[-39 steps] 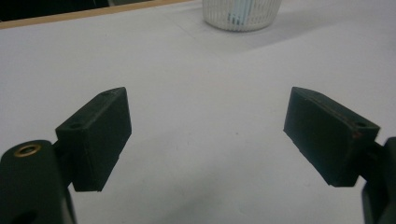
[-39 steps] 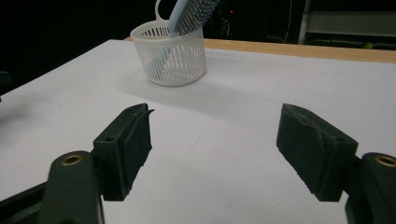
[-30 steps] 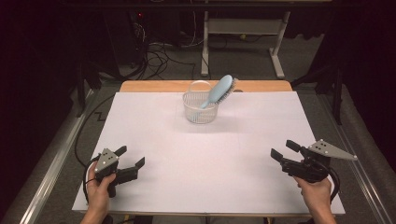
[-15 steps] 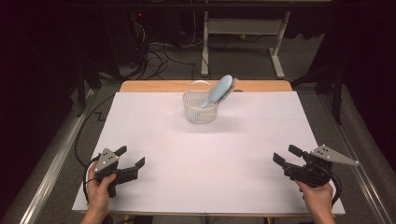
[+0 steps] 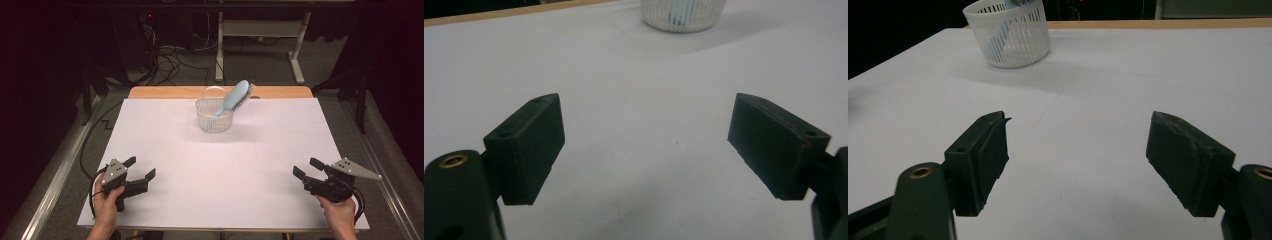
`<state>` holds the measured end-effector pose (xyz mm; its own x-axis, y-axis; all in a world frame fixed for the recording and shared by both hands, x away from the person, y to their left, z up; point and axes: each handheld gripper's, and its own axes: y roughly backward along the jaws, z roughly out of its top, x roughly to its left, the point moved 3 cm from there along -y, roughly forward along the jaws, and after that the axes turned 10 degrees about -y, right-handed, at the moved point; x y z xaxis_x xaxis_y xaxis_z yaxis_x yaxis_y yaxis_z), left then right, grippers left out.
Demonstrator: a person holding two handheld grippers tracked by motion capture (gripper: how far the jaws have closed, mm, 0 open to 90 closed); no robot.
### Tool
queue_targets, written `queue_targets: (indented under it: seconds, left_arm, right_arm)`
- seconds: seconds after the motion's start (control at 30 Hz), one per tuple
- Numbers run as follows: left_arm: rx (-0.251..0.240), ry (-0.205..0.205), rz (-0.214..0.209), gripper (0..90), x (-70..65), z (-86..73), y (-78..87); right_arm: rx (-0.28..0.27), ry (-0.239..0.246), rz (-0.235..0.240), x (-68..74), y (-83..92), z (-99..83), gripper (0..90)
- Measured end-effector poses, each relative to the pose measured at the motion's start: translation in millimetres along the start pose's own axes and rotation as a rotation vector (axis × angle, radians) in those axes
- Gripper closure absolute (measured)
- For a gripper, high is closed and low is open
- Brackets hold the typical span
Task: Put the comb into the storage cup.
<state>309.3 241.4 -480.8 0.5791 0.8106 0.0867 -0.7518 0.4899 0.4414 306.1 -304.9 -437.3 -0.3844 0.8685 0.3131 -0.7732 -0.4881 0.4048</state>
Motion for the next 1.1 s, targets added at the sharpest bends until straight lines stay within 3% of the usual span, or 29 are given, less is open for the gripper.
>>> queue_targets:
  seconds: [0.37, 0.73, 0.87, 1.1]
  left_arm:
    - [-0.001, 0.003, -0.001, 15.9, 0.3, -0.3, 0.2]
    - [0.001, 0.006, -0.002, 15.9, 0.1, -0.3, -0.4]
    - [-0.001, 0.007, -0.001, 15.9, 0.2, -0.2, -0.1]
    - [-0.001, 0.006, -0.001, 15.9, 0.4, -0.2, -0.1]
  right_arm:
    - [0.011, -0.034, -0.024, -11.7, -4.8, -11.3, 24.8]
    - [0.006, -0.039, -0.042, -20.2, -4.0, -16.3, 24.2]
    - [-0.021, -0.024, -0.051, -18.6, -1.7, -16.8, 24.3]
    - [-0.001, -0.034, -0.052, -21.8, -2.9, -21.0, 24.1]
